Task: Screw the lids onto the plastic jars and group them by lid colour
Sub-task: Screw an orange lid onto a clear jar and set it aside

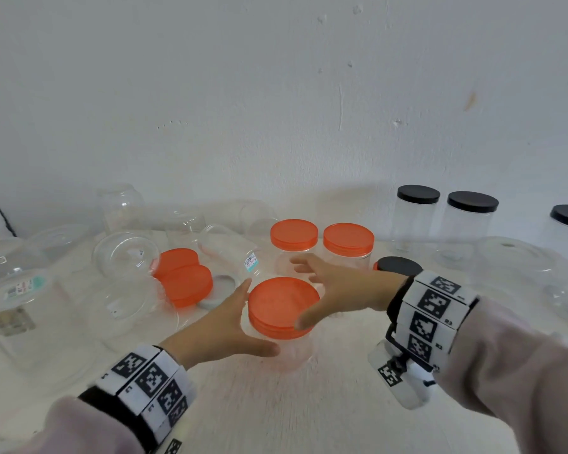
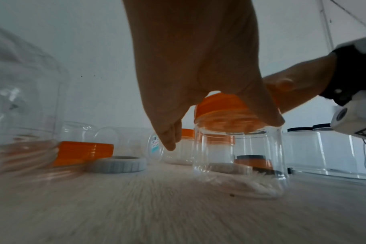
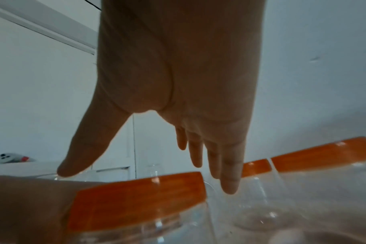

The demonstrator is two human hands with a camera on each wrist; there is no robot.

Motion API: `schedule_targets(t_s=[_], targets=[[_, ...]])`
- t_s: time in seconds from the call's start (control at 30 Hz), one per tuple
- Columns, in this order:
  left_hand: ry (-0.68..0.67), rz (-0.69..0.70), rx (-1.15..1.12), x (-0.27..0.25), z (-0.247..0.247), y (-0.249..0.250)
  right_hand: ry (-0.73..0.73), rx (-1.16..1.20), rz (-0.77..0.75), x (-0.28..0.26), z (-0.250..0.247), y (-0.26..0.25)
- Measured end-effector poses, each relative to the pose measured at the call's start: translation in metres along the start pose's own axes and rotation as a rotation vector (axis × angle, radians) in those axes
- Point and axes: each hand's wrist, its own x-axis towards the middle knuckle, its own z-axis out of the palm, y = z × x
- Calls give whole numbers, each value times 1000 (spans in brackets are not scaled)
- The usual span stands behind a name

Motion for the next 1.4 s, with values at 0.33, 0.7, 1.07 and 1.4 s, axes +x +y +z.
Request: schedule_targets(t_s=[0.33,0.7,1.07,1.4], targets=[[-95,3,-139,6,6,0,-116,-559,44,21,6,-48],[-79,17,-148,10,6,-4,-153,-724,85,23,7,-57],[-78,41,-177,12,6,-8,-202,-732,42,26,5,-58],[-61,36,-155,13,8,-6,-78,-765,155,26,11,-56]])
